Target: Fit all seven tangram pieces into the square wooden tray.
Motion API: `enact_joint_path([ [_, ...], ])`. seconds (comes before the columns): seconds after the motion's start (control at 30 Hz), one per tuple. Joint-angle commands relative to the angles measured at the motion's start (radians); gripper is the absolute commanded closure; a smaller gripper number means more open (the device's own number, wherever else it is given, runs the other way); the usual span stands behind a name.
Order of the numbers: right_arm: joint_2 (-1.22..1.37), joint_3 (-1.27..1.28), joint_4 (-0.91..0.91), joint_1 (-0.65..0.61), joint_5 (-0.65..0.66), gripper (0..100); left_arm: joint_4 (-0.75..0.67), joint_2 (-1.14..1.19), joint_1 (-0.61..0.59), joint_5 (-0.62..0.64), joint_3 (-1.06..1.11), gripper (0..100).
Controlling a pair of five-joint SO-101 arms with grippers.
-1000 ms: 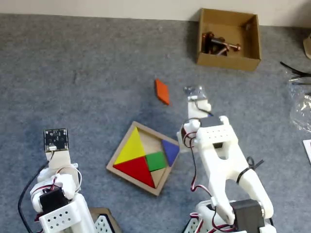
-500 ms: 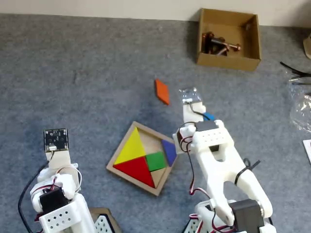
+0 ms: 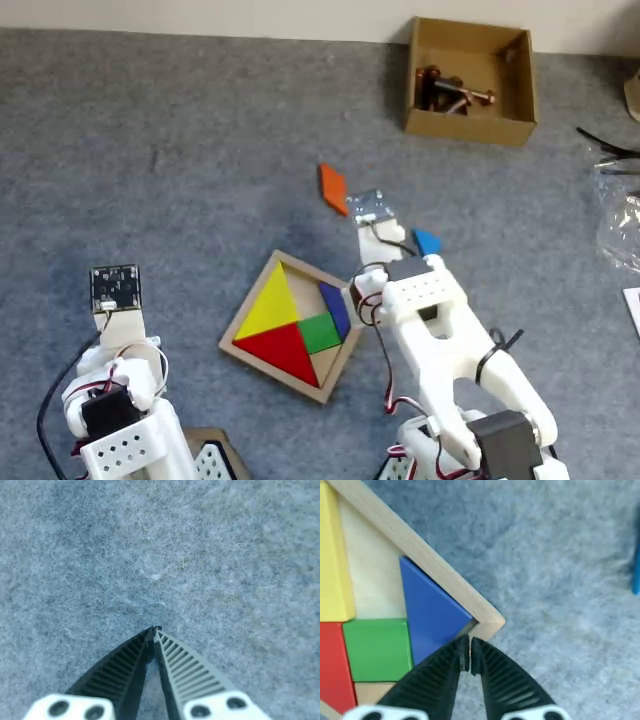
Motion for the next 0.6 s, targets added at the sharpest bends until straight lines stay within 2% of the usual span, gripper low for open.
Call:
enact_joint_path([
  [0.0, -0.038, -0.01, -0.018, -0.012, 0.003, 98.8, 0.005, -0.005, 0.015, 0.009, 0.021, 99],
  [0.1, -0.045, -0.007, -0.01, -0.005, 0.006, 98.8, 0.005, -0.005, 0.015, 0.009, 0.021, 99],
  [0.33, -0.05, -0.058, 0.134, 0.002, 0.002, 98.8, 0.005, -0.005, 0.015, 0.009, 0.021, 99],
  [0.57, -0.05, -0.067, 0.137, -0.001, 0.008, 98.8, 0.005, -0.005, 0.015, 0.009, 0.021, 99],
])
